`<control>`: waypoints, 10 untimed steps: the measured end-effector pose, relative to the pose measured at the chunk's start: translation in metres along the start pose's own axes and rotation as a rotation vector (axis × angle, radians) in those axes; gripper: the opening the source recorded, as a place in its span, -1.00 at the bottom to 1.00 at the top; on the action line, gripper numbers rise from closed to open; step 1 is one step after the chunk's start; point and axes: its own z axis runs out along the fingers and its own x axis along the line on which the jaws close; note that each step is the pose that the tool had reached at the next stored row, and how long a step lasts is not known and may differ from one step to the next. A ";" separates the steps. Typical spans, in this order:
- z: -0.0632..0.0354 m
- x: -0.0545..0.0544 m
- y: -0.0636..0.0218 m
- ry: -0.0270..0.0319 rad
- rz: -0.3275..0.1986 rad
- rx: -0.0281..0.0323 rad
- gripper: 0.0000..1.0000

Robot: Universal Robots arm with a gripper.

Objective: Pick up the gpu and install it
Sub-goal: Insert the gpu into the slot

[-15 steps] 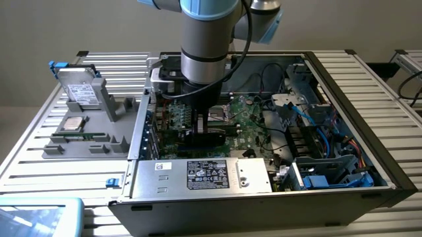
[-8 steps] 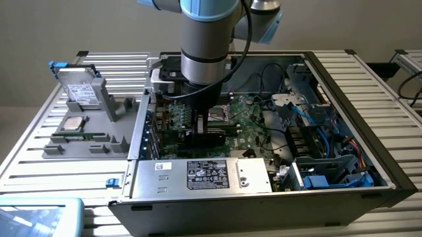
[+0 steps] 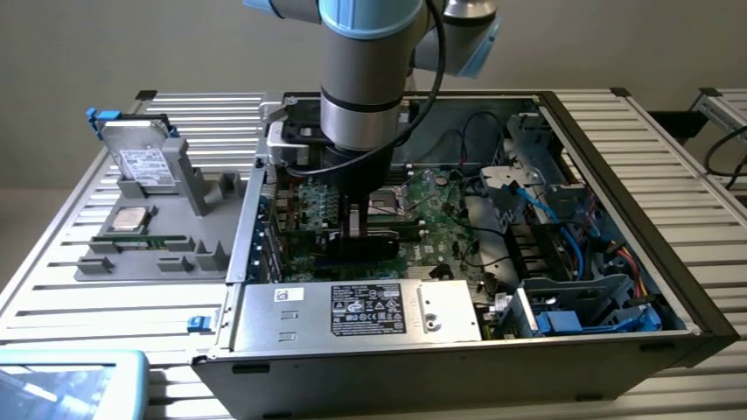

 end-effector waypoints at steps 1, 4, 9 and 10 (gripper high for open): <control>0.0001 0.000 0.0000 0.0000 0.000 0.0000 -0.44; 0.0009 0.000 -0.0001 0.0001 0.000 -0.0001 -0.44; 0.0025 0.000 -0.0002 0.0001 0.000 0.0000 -0.44; 0.0030 0.000 -0.0001 -0.0003 0.000 0.0003 -0.44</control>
